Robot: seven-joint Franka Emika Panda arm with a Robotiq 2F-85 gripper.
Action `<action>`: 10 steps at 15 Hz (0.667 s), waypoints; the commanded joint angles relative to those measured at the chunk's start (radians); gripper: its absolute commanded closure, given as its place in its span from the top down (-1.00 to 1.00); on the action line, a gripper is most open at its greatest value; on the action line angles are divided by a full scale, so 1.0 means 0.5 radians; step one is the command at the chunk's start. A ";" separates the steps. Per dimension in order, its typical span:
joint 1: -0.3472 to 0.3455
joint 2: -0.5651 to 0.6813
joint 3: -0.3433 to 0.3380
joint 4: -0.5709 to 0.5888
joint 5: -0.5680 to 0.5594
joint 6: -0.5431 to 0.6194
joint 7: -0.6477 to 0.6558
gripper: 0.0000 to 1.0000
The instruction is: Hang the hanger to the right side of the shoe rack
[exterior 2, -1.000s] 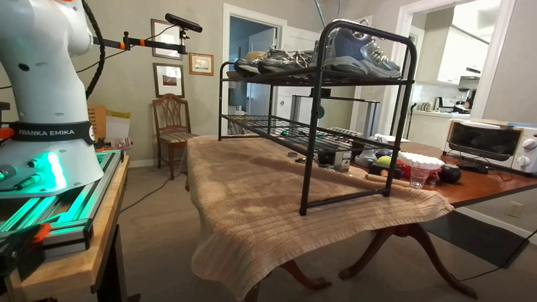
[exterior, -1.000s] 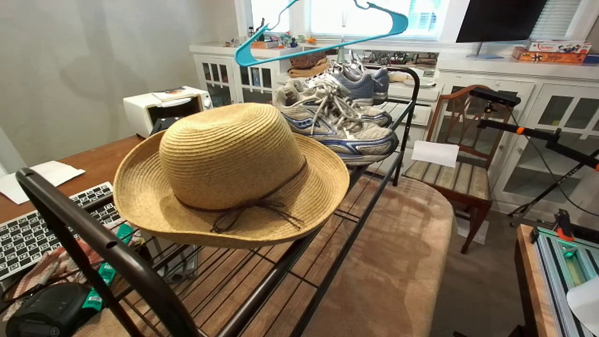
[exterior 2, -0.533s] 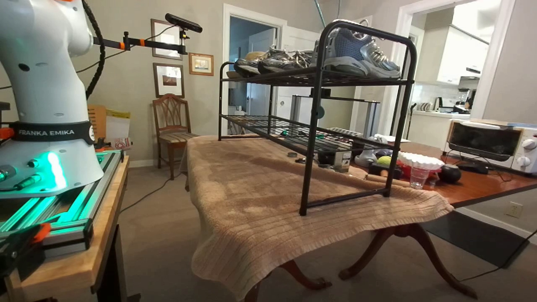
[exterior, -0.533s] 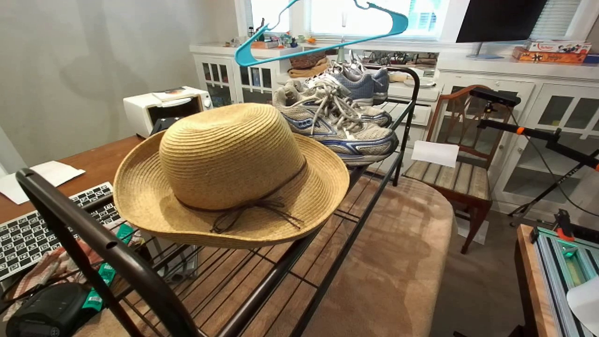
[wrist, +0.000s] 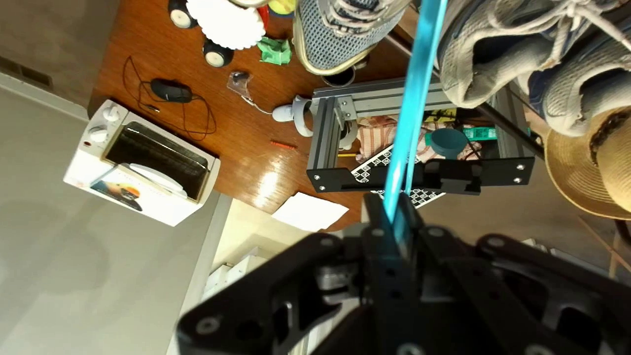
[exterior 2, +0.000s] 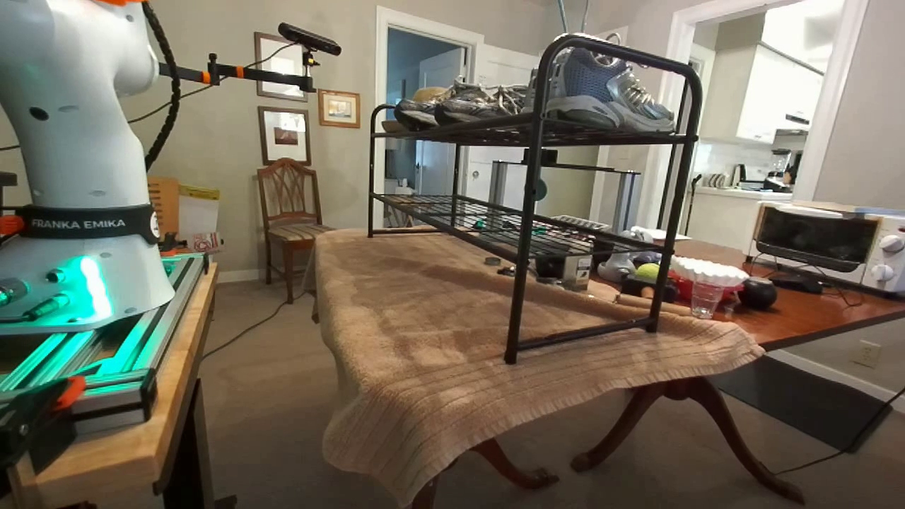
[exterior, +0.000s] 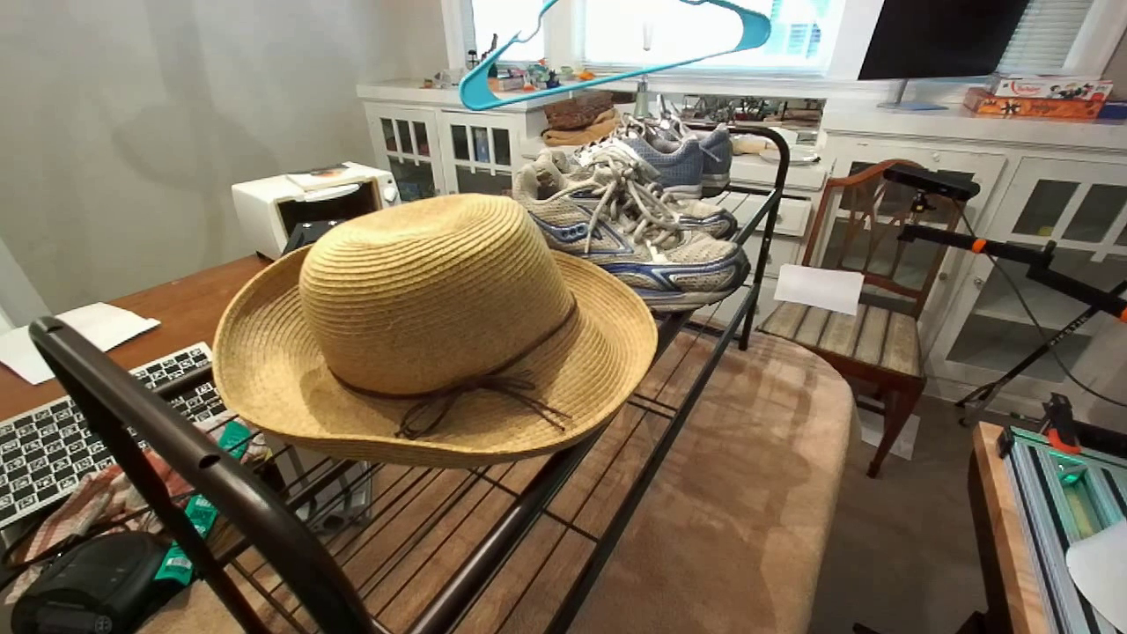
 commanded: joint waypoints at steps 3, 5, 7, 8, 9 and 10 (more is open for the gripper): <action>-0.179 0.241 -0.043 0.395 0.132 -0.404 -0.349 -0.96; -0.257 0.315 -0.047 0.523 0.141 -0.563 -0.478 -0.96; -0.326 0.383 -0.047 0.637 0.131 -0.679 -0.598 -0.96; -0.351 0.404 -0.051 0.661 0.148 -0.683 -0.689 -0.96; -0.382 0.431 -0.043 0.695 0.158 -0.675 -0.789 -0.96; -0.407 0.462 -0.040 0.739 0.153 -0.700 -0.864 -0.96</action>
